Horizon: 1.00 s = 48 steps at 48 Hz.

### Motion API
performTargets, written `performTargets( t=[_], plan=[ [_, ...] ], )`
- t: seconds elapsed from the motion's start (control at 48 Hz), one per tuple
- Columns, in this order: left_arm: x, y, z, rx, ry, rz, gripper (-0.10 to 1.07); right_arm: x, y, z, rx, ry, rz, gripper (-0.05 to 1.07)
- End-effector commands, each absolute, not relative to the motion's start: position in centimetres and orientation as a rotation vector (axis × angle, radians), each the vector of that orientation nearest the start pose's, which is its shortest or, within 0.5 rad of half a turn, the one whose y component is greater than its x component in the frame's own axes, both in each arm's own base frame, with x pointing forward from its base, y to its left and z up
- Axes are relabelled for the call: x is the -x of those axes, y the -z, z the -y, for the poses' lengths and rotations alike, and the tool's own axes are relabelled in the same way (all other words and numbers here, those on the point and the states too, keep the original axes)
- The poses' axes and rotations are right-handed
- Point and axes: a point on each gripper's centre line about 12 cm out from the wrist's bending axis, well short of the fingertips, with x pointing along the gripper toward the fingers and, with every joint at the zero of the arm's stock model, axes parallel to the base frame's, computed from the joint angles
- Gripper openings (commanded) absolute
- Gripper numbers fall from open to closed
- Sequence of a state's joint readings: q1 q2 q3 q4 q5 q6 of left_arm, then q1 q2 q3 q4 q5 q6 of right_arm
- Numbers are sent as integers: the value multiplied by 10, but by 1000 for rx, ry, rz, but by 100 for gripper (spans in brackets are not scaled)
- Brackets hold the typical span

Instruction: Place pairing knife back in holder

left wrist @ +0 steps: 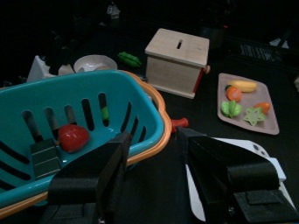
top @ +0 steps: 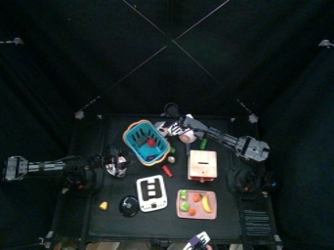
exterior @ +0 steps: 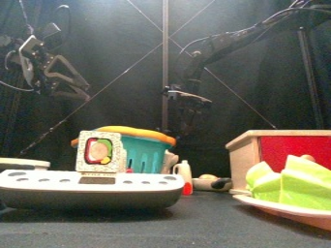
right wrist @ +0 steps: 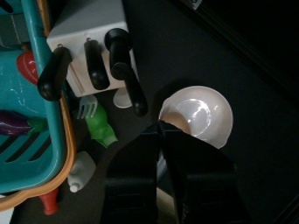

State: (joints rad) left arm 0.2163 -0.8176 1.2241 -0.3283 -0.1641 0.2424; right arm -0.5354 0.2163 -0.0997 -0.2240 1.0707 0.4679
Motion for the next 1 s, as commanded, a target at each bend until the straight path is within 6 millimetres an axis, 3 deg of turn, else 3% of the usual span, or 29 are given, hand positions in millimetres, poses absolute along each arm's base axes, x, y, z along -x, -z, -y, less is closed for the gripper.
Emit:
performTargets(
  t=[0.0,0.208,0.562,0.979],
  plan=[
    [-208,-233,-52,94,-278,-225,84,-383,-293,252,-502,855,-1014,46],
    [-207,-232,-52,94,-278,-228,84,-377,-298,223,-489,821,-1038,45],
    [-207,-231,-52,95,-278,-230,84,-385,-307,148,-476,617,-935,45],
    [-204,-227,-51,86,-270,-252,84,-394,-283,80,-509,391,-782,45]
  ],
)
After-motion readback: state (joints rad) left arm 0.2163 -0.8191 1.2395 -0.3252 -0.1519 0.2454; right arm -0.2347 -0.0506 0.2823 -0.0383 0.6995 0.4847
